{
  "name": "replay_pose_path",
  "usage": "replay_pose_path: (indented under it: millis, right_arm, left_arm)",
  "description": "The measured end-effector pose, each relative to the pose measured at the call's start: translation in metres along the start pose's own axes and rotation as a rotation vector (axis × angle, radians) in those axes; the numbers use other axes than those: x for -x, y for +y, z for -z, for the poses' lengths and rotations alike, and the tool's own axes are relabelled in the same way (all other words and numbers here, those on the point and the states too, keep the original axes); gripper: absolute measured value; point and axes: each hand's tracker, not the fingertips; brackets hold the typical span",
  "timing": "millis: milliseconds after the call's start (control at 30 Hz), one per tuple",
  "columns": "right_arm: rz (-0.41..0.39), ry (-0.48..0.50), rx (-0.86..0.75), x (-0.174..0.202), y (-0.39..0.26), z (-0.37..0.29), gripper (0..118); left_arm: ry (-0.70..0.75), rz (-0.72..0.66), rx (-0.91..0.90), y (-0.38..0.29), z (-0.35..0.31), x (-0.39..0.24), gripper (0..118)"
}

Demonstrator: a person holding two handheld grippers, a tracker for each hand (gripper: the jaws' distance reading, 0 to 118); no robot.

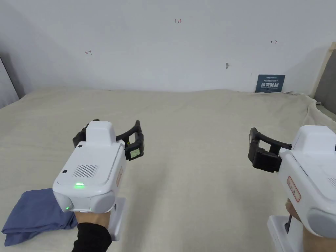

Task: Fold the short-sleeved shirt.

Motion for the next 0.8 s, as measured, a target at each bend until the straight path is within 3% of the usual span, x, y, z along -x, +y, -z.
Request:
replay_pose_path:
  millis: [67, 233, 800]
  right_arm:
    - [0.003, 0.004, -0.009, -0.0012, -0.0019, -0.0014, 112]
    - [0.007, 0.008, -0.001, -0.0015, -0.0014, -0.001, 118]
    - [0.01, 0.014, -0.006, 0.0016, 0.0, -0.0007, 118]
  left_arm:
    - [-0.001, -0.001, 0.002, -0.0019, -0.0006, 0.0003, 118]
    - [0.002, 0.01, -0.005, -0.0043, -0.0022, 0.0007, 118]
    - [0.003, 0.026, -0.032, -0.0035, -0.0058, 0.0012, 118]
